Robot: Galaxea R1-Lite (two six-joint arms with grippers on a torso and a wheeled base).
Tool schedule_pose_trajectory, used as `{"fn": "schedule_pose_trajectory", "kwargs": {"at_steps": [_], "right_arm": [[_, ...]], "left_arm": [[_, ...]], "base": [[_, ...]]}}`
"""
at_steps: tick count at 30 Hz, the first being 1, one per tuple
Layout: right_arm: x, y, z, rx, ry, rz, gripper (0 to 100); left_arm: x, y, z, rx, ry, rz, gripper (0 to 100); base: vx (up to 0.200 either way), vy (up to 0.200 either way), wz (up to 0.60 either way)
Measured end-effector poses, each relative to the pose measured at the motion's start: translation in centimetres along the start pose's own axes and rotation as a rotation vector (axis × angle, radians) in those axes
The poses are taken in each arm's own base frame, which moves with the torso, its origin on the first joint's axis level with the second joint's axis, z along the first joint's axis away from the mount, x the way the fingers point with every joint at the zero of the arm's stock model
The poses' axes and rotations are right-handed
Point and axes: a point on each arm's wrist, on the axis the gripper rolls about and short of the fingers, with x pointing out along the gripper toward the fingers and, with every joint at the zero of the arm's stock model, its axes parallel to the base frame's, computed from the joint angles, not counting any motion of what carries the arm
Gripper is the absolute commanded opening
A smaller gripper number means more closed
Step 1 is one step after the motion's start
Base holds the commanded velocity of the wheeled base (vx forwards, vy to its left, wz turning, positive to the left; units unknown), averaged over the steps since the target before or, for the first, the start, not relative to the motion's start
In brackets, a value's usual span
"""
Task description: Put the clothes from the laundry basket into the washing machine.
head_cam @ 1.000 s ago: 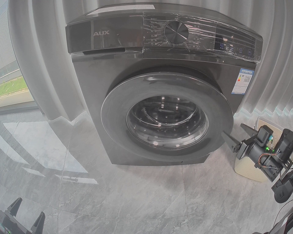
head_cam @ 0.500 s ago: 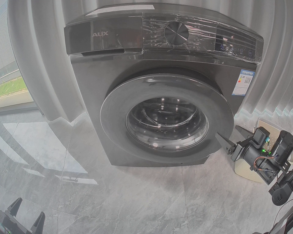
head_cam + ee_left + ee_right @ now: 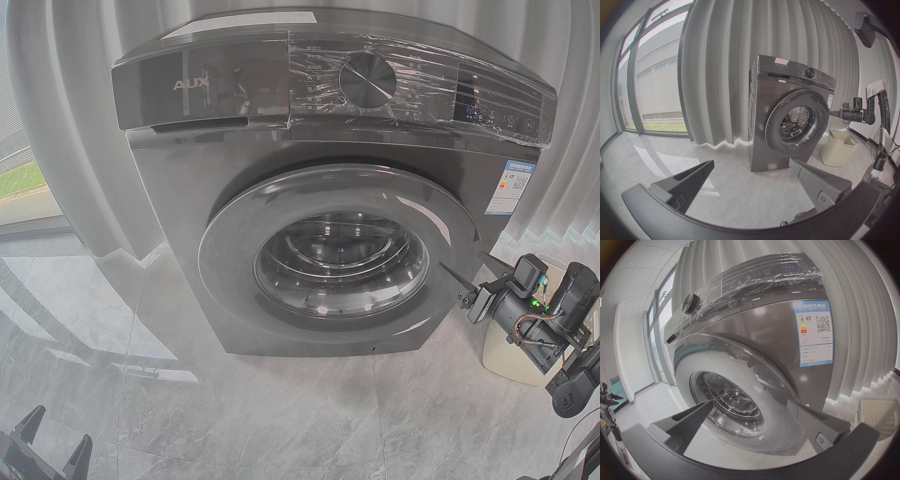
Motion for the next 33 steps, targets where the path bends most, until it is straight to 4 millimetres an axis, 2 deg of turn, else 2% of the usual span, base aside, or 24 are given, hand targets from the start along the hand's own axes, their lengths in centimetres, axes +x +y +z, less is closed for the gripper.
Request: {"fn": "schedule_pose_trajectory", "kwargs": {"at_steps": [9, 15, 18, 23, 30, 33], "right_arm": [[-1.9, 0.2, -0.4, -0.013, 0.04, 0.052, 100], [-4.1, 1.0, -2.0, -0.08, 0.138, 0.182, 100], [-4.6, 1.5, -2.2, -0.089, 0.155, 0.215, 100], [-3.4, 1.8, -1.4, -0.064, 0.099, 0.194, 100], [-0.1, 1.7, 0.1, 0.037, -0.009, -0.007, 100], [0.7, 1.7, 0.2, 0.05, -0.024, -0.026, 100]], "left_arm": [[0.0, 0.0, 0.0, 0.001, 0.0, 0.0, 100], [0.0, 0.0, 0.0, 0.0, 0.0, 0.0, 100], [0.0, 0.0, 0.0, 0.0, 0.0, 0.0, 100], [0.0, 0.0, 0.0, 0.0, 0.0, 0.0, 100], [0.0, 0.0, 0.0, 0.0, 0.0, -0.001, 100], [0.0, 0.0, 0.0, -0.004, 0.0, 0.0, 100]], "base": [[0.0, 0.0, 0.0], [0.0, 0.0, 0.0], [0.0, 0.0, 0.0], [0.0, 0.0, 0.0], [0.0, 0.0, 0.0], [0.2, 0.0, 0.0]]}}
